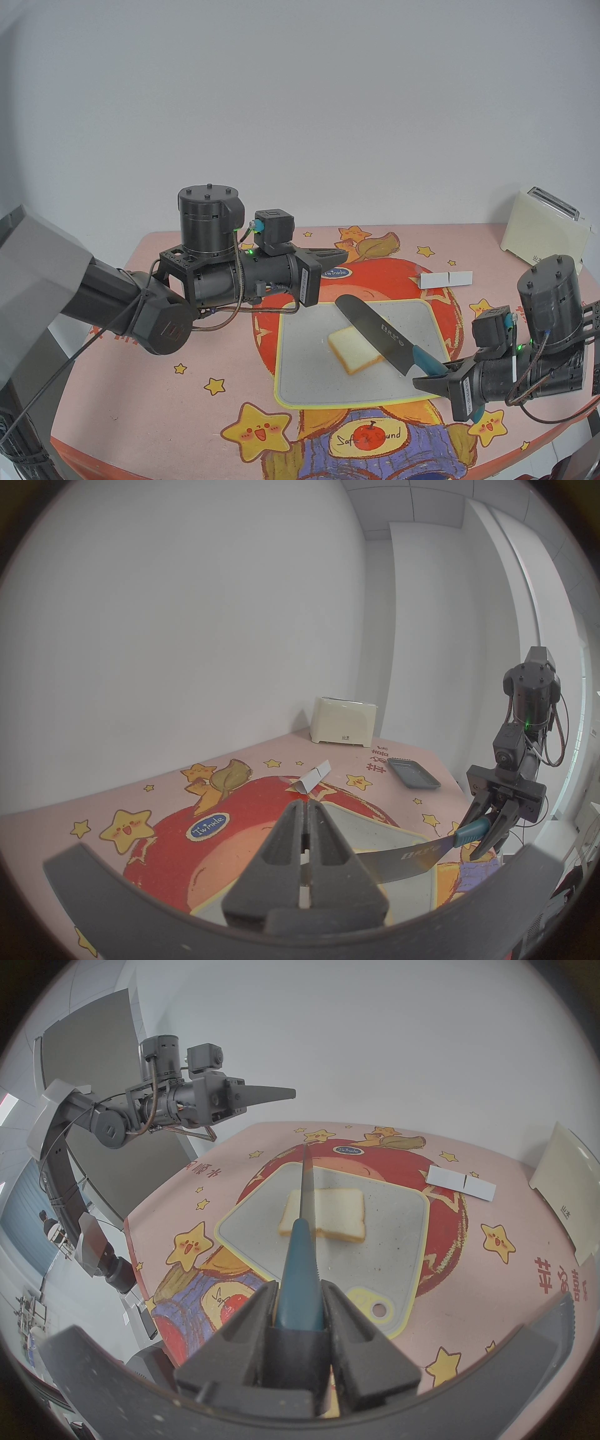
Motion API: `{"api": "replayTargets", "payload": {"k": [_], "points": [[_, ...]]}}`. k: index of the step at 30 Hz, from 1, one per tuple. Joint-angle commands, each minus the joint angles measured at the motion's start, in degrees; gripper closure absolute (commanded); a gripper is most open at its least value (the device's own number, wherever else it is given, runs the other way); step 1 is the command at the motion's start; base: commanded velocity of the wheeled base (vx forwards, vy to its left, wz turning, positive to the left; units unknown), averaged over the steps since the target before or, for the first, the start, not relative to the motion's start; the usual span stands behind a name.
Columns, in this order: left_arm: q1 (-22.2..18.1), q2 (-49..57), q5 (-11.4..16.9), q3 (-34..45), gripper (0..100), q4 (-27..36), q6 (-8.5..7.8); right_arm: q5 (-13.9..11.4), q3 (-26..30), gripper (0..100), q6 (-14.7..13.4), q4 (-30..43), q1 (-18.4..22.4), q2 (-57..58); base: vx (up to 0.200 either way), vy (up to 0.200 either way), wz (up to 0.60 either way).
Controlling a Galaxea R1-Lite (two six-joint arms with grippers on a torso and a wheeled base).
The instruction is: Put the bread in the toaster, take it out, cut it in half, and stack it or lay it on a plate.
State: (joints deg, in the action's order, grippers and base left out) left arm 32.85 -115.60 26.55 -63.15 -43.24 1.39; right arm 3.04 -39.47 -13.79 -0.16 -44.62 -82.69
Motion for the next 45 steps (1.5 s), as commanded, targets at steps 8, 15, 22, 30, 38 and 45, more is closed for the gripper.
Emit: {"api": "replayTargets", "payload": {"k": [8,15,22,30,38,45], "points": [[0.7,-0.9,0.2,0.6,100,-0.1,0.1,0.1,0.0,100,0.1,0.0,0.1,-0.7,0.0,0.0,0.0],[1.9,-1.0,0.3,1.0,100,-0.2,0.1,0.1,0.0,100,0.1,0.0,0.1,-0.8,0.0,0.0,0.0],[2.1,-2.0,0.3,0.7,100,-0.2,0.1,0.1,0.0,100,0.1,0.0,0.0,-0.9,0.0,0.0,0.0],[2.3,-2.8,0.3,1.3,100,-0.2,0.28,0.1,0.0,100,0.1,-0.1,0.0,-1.2,0.0,0.0,0.0],[3.8,-3.3,0.3,1.1,100,-0.3,1.25,0.1,0.0,100,0.1,-0.1,0.1,-1.7,0.0,0.0,0.0],[3.8,-4.0,0.3,1.7,100,-0.4,1.07,0.1,-0.1,100,0.0,-0.5,0.2,-1.7,0.0,0.0,0.0]]}}
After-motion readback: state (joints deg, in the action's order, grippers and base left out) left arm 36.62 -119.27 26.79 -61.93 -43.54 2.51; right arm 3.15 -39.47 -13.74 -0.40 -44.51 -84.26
